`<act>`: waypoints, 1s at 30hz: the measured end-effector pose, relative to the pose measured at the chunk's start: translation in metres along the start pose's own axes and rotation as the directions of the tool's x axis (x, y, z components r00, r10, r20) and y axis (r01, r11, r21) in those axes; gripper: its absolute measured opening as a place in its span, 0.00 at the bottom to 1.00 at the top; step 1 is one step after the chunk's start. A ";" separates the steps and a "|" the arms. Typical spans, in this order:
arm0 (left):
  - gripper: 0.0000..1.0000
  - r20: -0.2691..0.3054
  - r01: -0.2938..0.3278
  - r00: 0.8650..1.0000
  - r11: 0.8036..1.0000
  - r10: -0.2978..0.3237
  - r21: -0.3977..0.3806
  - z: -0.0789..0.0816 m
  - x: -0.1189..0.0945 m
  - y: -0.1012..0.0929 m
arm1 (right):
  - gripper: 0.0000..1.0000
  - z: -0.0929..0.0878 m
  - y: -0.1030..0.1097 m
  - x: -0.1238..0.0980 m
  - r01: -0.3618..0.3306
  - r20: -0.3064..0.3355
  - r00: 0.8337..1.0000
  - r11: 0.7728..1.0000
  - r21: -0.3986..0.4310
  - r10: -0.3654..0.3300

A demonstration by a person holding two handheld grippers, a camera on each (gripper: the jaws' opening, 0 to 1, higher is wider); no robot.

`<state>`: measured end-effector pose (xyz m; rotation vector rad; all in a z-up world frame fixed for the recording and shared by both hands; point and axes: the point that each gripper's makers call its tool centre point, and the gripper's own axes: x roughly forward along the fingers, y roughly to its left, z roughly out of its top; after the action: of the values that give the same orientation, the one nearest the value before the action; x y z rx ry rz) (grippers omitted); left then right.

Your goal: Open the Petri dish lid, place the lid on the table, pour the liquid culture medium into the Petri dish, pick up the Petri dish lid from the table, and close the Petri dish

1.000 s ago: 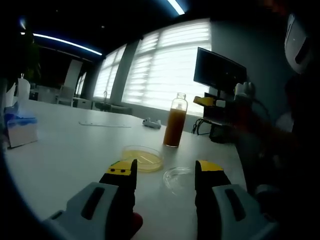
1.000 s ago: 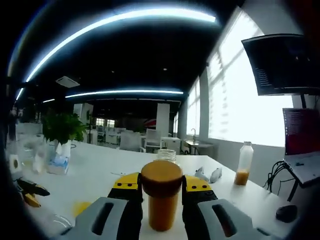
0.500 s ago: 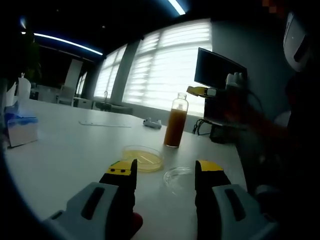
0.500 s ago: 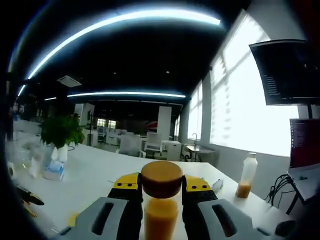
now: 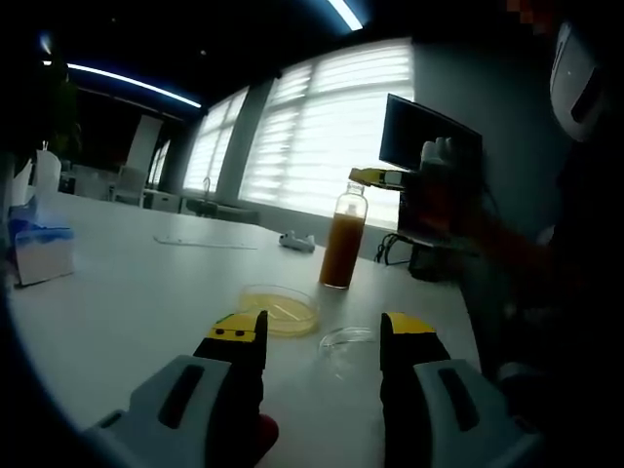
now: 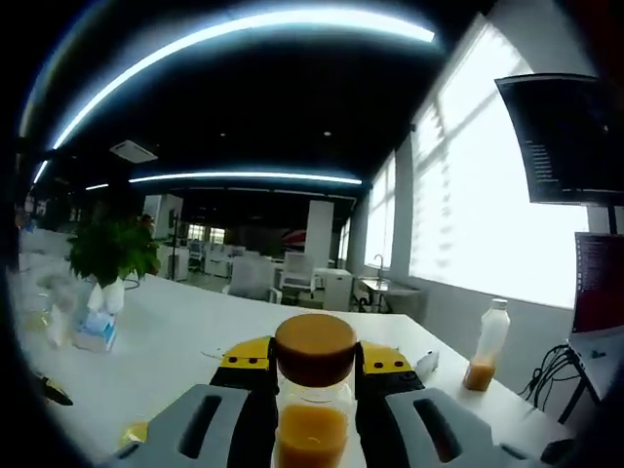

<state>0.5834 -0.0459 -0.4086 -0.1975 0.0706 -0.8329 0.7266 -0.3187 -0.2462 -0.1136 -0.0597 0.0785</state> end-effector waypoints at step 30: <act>0.38 0.001 -0.006 1.000 1.000 0.006 0.003 0.000 0.000 0.001 | 0.27 -0.015 -0.002 0.005 -0.011 -0.031 0.999 0.999 0.032 0.012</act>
<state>0.5841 -0.0447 -0.4091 -0.1947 0.0694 -0.8269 0.7327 -0.3221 -0.2601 -0.0829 -0.0269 0.0895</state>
